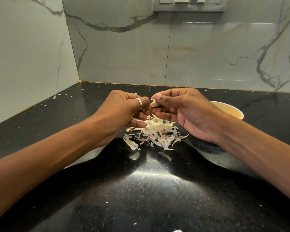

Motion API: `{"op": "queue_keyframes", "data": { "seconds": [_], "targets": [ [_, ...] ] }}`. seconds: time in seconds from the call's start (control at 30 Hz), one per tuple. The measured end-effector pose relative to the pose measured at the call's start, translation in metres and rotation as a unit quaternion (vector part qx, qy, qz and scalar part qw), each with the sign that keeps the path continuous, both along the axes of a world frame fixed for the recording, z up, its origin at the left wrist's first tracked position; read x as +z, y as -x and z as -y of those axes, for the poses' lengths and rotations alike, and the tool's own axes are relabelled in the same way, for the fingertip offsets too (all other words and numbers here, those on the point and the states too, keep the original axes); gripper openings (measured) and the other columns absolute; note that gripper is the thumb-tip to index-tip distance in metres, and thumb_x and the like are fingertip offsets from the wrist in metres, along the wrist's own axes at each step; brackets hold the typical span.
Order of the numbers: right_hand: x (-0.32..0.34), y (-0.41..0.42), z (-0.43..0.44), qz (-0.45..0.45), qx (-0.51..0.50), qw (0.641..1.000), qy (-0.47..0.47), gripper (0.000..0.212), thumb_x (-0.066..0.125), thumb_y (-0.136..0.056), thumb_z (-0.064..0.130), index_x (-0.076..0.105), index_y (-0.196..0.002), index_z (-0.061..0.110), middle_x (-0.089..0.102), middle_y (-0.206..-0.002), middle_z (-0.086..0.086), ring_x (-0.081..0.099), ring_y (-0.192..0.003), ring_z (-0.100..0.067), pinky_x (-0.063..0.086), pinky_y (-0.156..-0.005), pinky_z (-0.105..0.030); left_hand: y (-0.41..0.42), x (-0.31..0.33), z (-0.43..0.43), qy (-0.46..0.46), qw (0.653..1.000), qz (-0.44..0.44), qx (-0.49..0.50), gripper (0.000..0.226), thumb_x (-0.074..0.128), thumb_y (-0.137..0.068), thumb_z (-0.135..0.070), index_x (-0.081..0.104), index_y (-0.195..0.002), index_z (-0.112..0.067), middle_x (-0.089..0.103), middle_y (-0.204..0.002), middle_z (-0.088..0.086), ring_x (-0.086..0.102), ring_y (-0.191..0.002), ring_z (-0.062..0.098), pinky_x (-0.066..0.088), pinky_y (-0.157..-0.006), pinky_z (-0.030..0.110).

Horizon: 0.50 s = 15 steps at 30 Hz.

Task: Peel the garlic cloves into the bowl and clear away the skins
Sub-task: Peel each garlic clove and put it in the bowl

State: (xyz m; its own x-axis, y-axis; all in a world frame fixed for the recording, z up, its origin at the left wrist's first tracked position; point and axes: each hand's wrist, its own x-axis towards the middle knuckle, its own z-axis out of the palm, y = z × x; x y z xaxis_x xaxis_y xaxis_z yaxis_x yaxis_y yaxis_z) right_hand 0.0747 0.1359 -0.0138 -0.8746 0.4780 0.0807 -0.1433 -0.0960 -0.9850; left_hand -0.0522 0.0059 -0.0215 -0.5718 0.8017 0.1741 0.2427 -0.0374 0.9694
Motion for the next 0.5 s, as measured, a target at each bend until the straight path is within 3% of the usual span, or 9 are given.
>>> {"op": "queue_keyframes", "data": {
  "seconds": [0.2, 0.5],
  "targets": [
    [-0.0018, 0.0018, -0.0012, -0.009, -0.005, 1.000, -0.006, 0.024, 0.066, -0.094, 0.004, 0.066, -0.110, -0.014, 0.072, -0.088, -0.017, 0.072, -0.075, -0.018, 0.061, -0.068, -0.023, 0.0011, 0.0004, 0.0002, 0.000, 1.000, -0.006, -0.005, 0.017, 0.063, -0.094, -0.009, 0.073, -0.082, -0.002, 0.066, -0.066, 0.002, 0.059, -0.059, 0.008, 0.053, -0.053, 0.021],
    [-0.0024, 0.0024, -0.0027, -0.013, -0.002, 1.000, 0.020, 0.018, 0.063, -0.095, 0.005, 0.069, -0.101, -0.011, 0.073, -0.089, -0.017, 0.072, -0.081, -0.020, 0.062, -0.073, -0.023, 0.0026, -0.0015, -0.0009, 0.001, 0.999, -0.032, 0.002, 0.016, 0.063, -0.094, -0.006, 0.074, -0.082, -0.003, 0.067, -0.070, 0.005, 0.060, -0.061, 0.009, 0.054, -0.053, 0.022]
  ]
}}
